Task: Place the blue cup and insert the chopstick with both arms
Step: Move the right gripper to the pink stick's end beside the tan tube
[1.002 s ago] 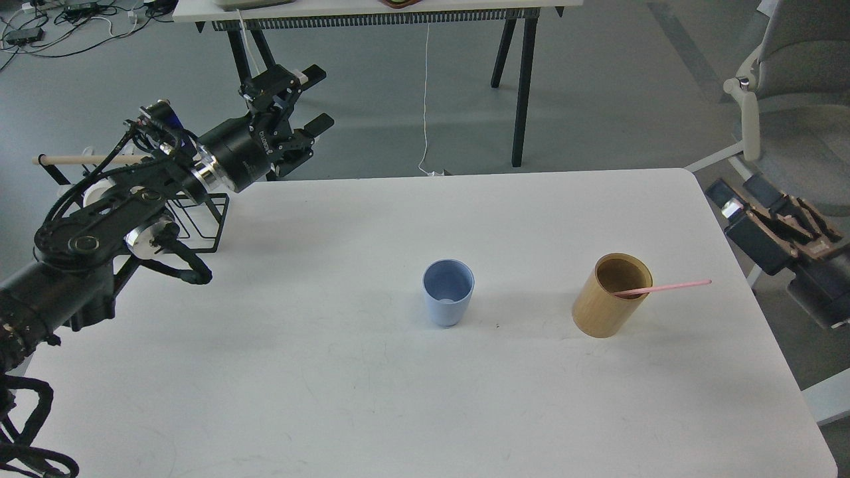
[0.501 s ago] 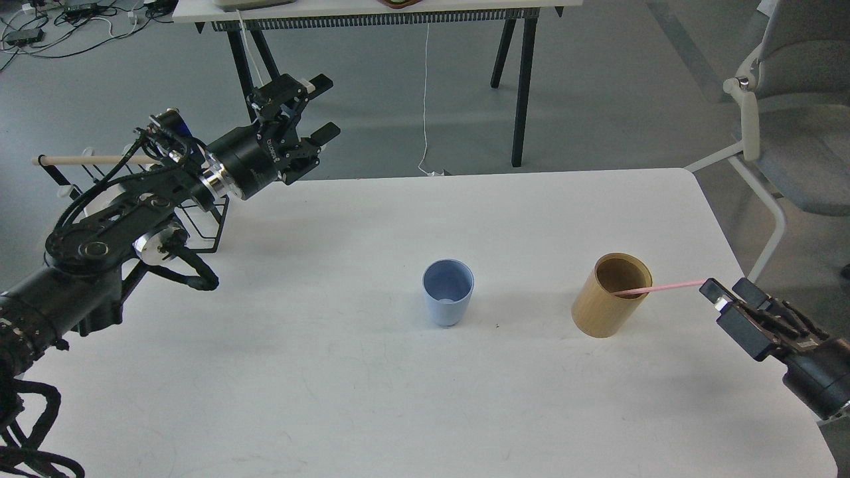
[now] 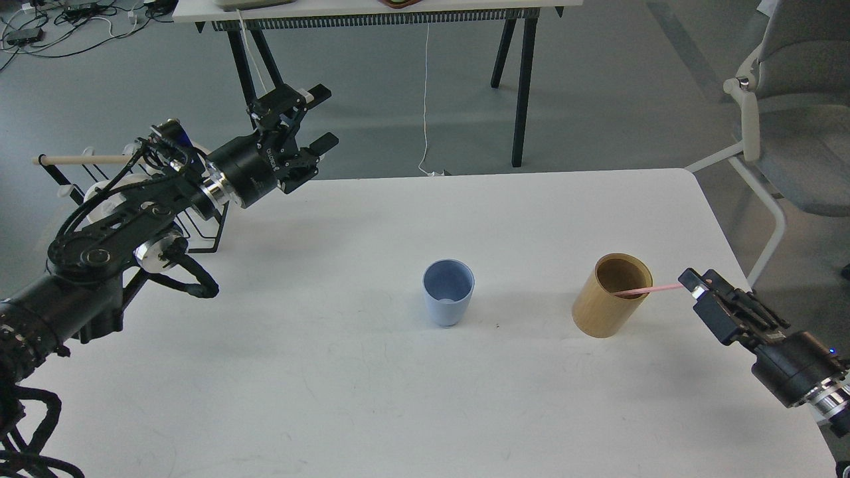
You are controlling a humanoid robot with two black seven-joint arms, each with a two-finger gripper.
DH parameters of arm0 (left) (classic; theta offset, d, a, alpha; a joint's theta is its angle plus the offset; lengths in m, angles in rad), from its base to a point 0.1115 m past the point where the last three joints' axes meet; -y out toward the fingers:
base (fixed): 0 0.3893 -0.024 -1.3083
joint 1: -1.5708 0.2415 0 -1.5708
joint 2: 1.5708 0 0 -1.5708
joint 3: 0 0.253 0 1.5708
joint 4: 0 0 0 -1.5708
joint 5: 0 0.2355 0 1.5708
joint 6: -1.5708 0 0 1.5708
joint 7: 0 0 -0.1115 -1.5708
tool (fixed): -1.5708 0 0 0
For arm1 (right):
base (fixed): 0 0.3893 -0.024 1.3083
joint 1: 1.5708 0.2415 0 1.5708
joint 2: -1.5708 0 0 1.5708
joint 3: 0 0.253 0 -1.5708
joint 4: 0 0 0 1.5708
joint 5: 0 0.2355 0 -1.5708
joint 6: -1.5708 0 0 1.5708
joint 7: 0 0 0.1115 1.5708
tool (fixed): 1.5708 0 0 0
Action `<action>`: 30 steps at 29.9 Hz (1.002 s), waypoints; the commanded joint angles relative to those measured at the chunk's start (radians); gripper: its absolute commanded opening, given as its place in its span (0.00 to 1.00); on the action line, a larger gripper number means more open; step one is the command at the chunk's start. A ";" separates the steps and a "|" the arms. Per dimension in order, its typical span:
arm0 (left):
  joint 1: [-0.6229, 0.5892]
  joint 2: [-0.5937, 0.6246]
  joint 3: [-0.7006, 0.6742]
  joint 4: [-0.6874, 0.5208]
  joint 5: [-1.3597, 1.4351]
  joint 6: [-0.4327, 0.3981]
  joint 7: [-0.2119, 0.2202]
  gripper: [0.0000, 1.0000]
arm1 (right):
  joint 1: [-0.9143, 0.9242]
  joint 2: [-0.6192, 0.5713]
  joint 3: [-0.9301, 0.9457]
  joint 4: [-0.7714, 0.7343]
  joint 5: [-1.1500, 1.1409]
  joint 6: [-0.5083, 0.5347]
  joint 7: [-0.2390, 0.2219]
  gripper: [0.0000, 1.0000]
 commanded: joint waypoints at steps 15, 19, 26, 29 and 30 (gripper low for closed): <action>0.020 -0.018 0.000 0.003 0.000 0.000 0.000 0.89 | 0.009 0.010 -0.011 -0.003 -0.001 0.000 0.000 0.30; 0.020 -0.018 0.000 0.003 0.000 0.000 0.000 0.89 | 0.010 0.010 -0.011 -0.003 -0.001 0.000 0.000 0.27; 0.022 -0.021 0.000 0.003 0.000 0.000 0.000 0.89 | 0.023 0.008 -0.011 -0.004 -0.001 0.000 0.000 0.22; 0.022 -0.023 0.000 0.003 0.000 0.000 0.000 0.89 | 0.023 0.007 -0.011 -0.004 -0.001 0.000 0.000 0.19; 0.022 -0.026 0.000 0.004 -0.001 0.000 0.000 0.89 | 0.023 0.007 -0.011 -0.004 -0.004 0.000 0.000 0.19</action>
